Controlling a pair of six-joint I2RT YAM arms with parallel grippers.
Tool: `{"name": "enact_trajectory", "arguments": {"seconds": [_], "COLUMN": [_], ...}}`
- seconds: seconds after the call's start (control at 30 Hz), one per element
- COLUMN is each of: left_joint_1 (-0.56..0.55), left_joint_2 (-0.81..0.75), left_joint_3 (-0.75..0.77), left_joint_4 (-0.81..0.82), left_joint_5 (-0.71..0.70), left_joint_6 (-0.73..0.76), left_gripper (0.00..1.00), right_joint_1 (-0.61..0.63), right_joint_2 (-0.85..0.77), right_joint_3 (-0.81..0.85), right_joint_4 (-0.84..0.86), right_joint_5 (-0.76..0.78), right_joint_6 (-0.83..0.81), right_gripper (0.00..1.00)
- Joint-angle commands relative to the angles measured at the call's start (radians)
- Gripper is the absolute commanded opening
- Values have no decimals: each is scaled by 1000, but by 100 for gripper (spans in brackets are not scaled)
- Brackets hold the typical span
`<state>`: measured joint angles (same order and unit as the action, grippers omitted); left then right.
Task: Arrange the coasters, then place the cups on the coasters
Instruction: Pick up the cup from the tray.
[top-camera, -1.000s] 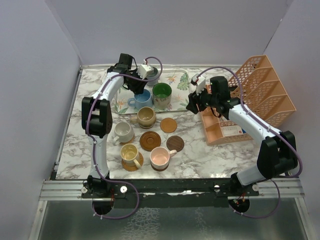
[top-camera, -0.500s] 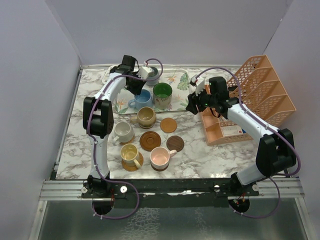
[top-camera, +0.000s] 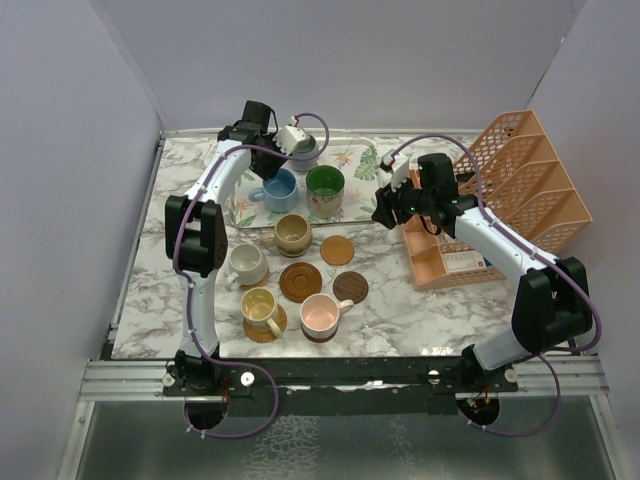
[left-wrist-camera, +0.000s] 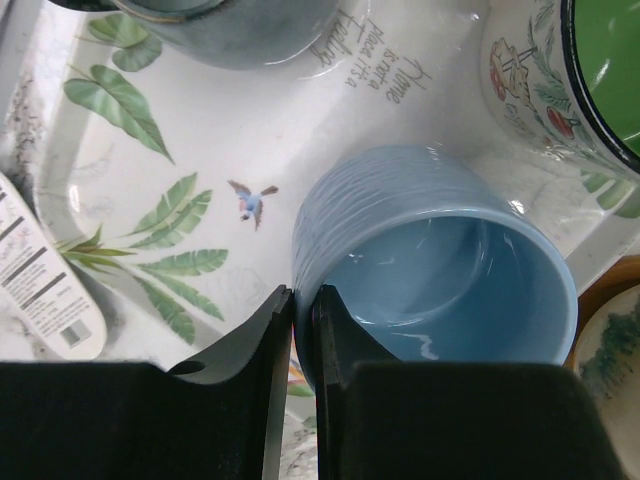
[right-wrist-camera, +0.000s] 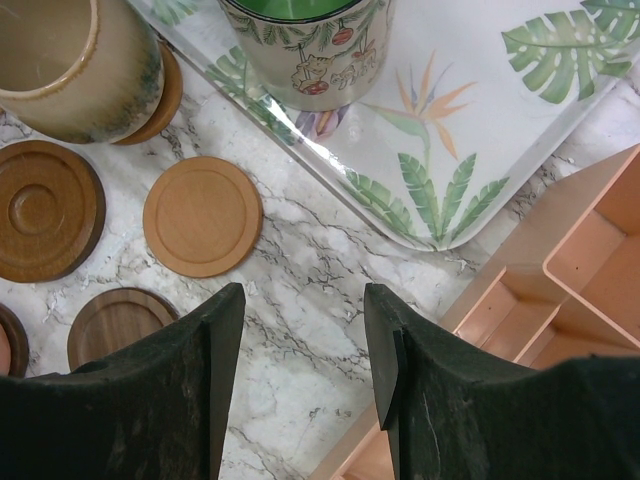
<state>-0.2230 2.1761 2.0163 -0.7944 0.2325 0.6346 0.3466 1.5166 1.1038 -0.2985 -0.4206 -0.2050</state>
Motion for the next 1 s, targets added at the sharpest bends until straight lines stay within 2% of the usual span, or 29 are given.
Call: {"name": "enact_trajectory", "arguments": {"seconds": [0.0,0.47,0.7,0.97], "left_joint_1": [-4,-29,-188,-375], "left_joint_2": [-147,-377,-438,-355], "left_joint_3": [56,21,-5,56], "left_joint_4": [24,-10,-98,-286], "left_joint_5": [13,305,339,393], "left_joint_6": [79,205,333,537], "left_gripper": [0,0,0,0], "right_joint_1": [-9,-100,-154,-199], "right_joint_2": [-17,-40,-53,-86], "right_joint_3": [15,28,30,24], "right_joint_4": [16,15,14,18], "right_joint_5": [22,26,19,9], "right_joint_6": [12,64,76,78], "right_gripper": [52,52,52,52]}}
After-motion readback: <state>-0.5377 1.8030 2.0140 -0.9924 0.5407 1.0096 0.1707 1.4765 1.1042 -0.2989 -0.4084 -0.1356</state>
